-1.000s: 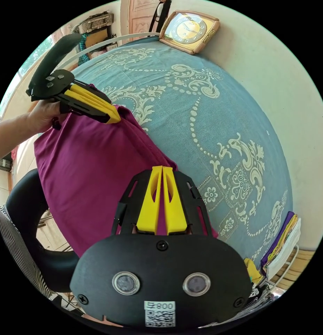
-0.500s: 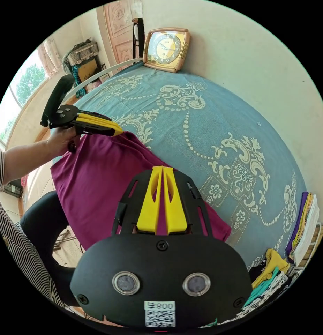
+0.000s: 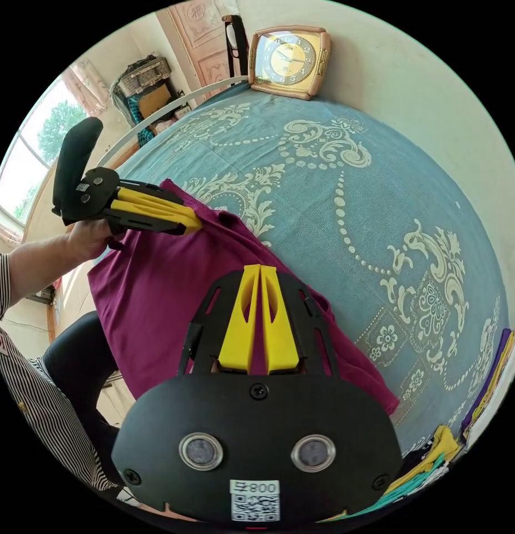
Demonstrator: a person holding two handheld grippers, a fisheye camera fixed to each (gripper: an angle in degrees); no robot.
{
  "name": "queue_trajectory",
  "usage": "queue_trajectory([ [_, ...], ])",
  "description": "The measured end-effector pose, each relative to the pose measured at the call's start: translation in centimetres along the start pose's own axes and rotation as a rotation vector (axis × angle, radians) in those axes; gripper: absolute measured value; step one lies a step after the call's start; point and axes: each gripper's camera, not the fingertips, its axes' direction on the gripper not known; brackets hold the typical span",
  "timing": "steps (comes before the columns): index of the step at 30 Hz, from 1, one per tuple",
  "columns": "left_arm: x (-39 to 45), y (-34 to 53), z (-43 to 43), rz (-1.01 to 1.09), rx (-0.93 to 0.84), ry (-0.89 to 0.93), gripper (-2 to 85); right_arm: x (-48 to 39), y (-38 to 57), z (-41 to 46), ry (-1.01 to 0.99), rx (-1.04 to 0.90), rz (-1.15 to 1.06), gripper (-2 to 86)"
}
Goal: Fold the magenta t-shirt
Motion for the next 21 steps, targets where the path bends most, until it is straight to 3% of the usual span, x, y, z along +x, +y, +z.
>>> queue_trajectory([
  [13,-1.7,3.7,-3.1,-0.077,0.107,-0.087,0.1,2.6,6.3,-3.9,-0.018,0.145,0.137,0.1],
  [21,-3.4,7.5,-1.8,-0.133,0.008,-0.131,0.1,6.4,14.6,-4.3,0.181,0.068,0.367,0.1],
])
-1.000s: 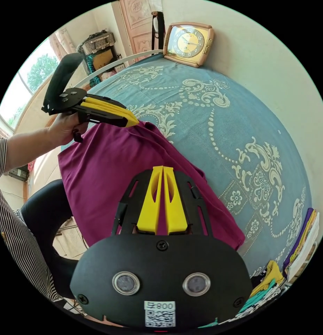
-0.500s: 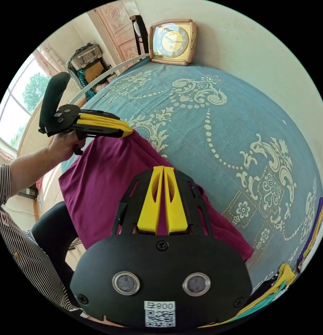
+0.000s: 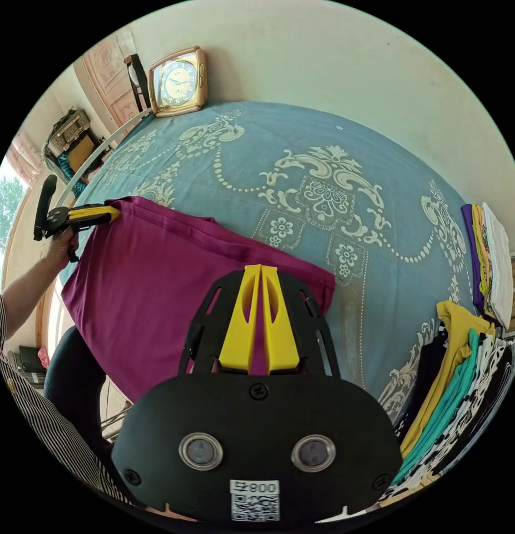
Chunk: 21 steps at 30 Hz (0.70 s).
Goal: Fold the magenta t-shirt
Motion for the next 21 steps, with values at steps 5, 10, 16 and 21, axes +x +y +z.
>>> queue_trajectory([
  [5,-2.7,0.4,0.3,-0.161,0.028,0.047,0.1,-0.5,0.7,1.8,0.082,-0.034,-0.035,0.1],
  [10,-3.8,2.2,-0.9,-0.225,0.085,0.074,0.0,-0.1,1.9,1.7,0.063,-0.026,-0.015,0.1],
  [16,-2.7,4.5,-1.3,-0.161,0.079,0.054,0.1,1.3,4.0,-0.9,0.005,0.069,0.044,0.1],
  [21,-3.1,5.9,0.7,-0.197,0.042,0.071,0.2,2.5,5.3,1.7,0.015,-0.031,0.075,0.3],
])
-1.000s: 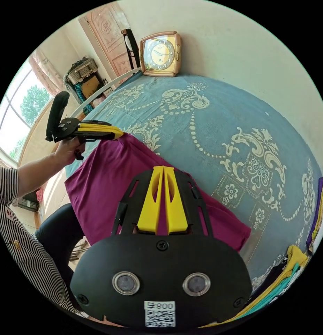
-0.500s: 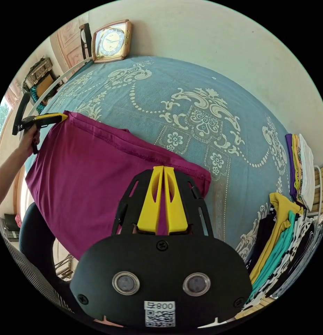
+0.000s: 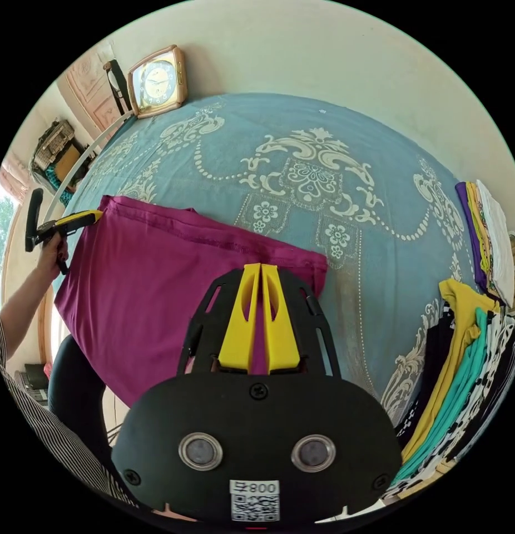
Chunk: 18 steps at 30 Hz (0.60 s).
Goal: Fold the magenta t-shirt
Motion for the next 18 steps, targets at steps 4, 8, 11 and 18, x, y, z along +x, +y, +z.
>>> queue_trajectory([
  [4,-0.2,0.8,0.4,0.001,-0.012,0.013,0.2,0.2,1.0,0.5,0.026,0.044,0.002,0.3],
  [8,-0.2,1.4,-0.1,0.012,-0.031,0.034,0.2,1.2,1.6,0.5,0.0,0.015,0.022,0.2],
  [11,0.5,2.9,-1.9,0.024,0.067,0.015,0.1,2.0,2.4,-0.8,-0.014,0.023,0.039,0.2],
  [18,2.3,5.9,0.6,0.09,-0.062,-0.036,0.2,3.9,6.1,-1.4,-0.022,0.035,0.079,0.1],
])
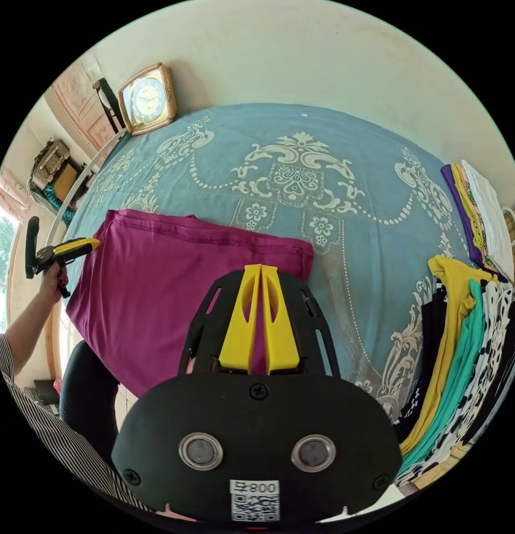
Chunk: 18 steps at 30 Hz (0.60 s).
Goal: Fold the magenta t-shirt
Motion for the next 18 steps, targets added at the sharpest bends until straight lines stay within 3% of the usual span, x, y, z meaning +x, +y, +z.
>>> queue_trajectory([
  [5,-0.3,1.0,1.1,-0.059,-0.013,0.073,0.4,2.1,0.7,1.5,-0.05,-0.069,0.028,0.2],
  [10,0.6,2.8,-0.5,-0.056,0.054,0.075,0.5,4.6,2.8,-0.8,-0.081,-0.012,0.072,0.2],
  [18,3.1,8.6,-1.6,-0.103,0.072,0.208,0.6,9.6,13.4,-4.7,-0.246,0.031,0.223,0.2],
])
